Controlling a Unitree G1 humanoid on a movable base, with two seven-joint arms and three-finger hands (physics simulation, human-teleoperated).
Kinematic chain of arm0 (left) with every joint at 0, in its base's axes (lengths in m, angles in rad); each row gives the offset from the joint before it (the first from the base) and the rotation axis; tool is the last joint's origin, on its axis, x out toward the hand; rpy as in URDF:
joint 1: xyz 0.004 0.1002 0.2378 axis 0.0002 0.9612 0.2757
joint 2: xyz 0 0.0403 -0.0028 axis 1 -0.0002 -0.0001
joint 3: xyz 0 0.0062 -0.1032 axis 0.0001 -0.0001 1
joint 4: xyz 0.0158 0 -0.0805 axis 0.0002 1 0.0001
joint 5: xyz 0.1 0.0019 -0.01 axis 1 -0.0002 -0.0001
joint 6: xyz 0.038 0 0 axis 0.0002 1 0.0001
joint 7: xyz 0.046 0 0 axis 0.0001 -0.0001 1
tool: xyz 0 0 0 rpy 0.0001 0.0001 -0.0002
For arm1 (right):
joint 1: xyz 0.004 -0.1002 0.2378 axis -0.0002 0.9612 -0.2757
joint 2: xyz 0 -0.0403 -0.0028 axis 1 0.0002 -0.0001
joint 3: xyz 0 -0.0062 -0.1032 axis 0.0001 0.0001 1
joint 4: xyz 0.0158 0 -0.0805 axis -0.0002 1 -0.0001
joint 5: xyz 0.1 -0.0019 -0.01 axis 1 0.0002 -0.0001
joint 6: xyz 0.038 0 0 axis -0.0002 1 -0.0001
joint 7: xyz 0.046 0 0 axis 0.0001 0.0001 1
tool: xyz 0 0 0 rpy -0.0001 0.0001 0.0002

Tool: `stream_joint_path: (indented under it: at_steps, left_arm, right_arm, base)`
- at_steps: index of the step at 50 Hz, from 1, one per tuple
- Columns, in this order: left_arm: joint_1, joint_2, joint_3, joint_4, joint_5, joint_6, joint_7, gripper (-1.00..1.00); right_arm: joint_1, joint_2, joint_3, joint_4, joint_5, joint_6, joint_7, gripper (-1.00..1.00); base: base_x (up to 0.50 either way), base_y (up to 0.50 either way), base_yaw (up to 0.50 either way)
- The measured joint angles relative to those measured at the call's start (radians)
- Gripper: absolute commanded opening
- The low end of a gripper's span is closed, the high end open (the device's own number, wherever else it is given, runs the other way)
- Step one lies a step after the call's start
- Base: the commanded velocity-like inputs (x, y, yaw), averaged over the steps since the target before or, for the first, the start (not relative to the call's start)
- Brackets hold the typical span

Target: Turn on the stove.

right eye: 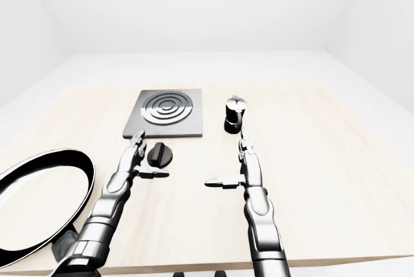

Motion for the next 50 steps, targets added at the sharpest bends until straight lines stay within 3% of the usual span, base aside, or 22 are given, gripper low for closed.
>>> stream_joint_path:
  at_steps: [16, 50]
  left_arm:
    - [0.009, -0.007, -0.008, 0.016, 0.017, 0.003, -0.013, 1.00]
    - [0.087, -0.038, -0.038, -0.111, 0.045, 0.057, -0.050, 1.00]
  right_arm:
    - [-0.002, 0.000, 0.000, 0.006, 0.002, -0.003, 0.001, 1.00]
    - [-0.002, 0.000, 0.001, 0.007, 0.001, -0.001, 0.004, 1.00]
  base:
    - [0.00, 0.00, 0.00]
    - [0.00, 0.00, 0.00]
